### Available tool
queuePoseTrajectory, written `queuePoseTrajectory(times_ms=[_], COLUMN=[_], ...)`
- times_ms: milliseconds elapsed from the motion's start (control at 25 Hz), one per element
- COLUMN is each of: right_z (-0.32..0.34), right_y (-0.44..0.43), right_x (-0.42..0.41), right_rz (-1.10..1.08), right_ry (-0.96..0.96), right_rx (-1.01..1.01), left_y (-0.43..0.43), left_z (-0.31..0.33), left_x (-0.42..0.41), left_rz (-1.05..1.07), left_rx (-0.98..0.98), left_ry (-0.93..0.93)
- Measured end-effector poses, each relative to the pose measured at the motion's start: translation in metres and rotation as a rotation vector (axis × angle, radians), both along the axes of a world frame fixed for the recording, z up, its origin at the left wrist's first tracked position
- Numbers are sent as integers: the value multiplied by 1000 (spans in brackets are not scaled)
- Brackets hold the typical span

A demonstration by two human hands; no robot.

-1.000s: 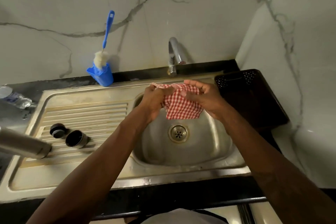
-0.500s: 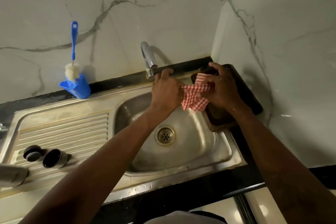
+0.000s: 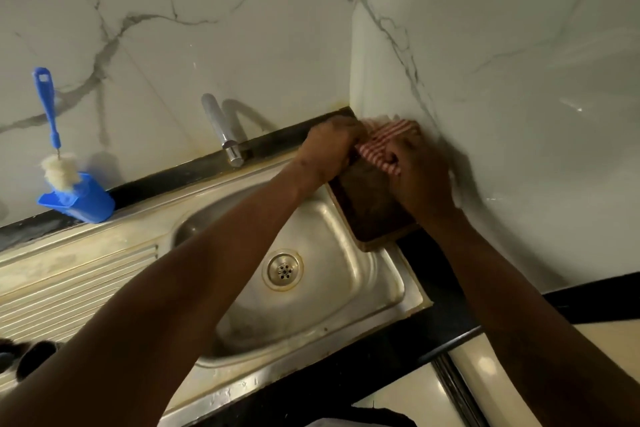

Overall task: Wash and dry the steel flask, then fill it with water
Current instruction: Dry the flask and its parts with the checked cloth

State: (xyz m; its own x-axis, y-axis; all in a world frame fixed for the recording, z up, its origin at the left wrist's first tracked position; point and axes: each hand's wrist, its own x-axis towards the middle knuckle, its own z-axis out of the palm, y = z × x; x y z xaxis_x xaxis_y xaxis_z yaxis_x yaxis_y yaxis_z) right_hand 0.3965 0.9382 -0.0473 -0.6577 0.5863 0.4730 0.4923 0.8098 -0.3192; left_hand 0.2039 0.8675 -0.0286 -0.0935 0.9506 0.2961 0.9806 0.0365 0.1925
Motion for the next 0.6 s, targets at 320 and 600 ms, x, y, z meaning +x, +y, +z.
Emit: queuePoseTrajectory(times_ms=[320,600], right_z=[-30,-17], right_y=[-4,-5], right_x=[-2,-23], right_rz=[197,95], right_ry=[-432,-877], right_rx=[-501,-461], left_y=[12,-37], left_z=[-20,-15], left_x=[14,-6], left_rz=[-39,51], left_rx=[-512,-390], left_ry=[65,-114])
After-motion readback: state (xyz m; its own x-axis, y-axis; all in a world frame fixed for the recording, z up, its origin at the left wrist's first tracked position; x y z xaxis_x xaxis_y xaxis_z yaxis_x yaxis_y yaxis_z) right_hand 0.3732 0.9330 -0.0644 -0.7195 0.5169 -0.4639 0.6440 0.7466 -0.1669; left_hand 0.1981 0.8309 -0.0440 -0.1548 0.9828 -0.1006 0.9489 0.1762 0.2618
